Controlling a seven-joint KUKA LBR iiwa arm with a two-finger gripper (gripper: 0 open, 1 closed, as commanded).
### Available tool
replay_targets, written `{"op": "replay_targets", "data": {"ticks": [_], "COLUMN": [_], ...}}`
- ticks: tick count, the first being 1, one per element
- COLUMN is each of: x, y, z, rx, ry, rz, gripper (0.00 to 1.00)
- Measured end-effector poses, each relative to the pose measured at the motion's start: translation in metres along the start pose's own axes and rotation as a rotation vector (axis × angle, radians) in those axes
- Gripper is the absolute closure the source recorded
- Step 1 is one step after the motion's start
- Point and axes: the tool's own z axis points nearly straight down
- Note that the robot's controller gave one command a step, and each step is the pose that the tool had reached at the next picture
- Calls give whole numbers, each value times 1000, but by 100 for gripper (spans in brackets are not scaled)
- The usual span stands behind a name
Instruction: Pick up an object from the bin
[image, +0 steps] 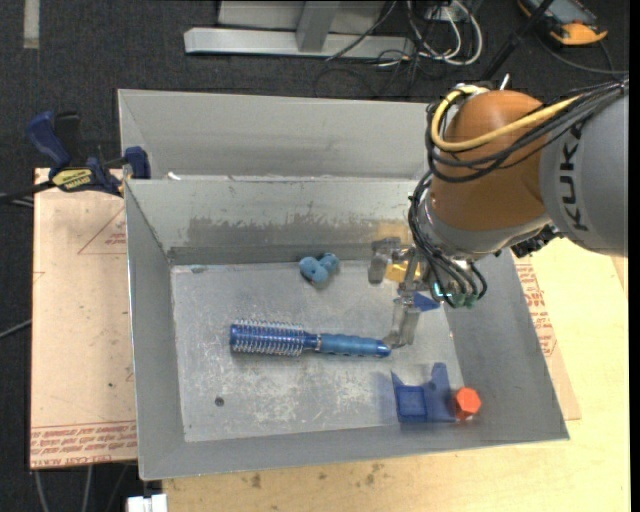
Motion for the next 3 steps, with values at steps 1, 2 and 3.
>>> {"op": "replay_targets", "data": {"ticks": [1, 2, 3], "x": [2, -7, 0], "y": [36, 37, 37], "z": [152, 119, 104], "rx": [-1, -1, -2], "ry": [-2, -11, -9], "rz": [312, 239, 354], "gripper": [0, 0, 0]}}
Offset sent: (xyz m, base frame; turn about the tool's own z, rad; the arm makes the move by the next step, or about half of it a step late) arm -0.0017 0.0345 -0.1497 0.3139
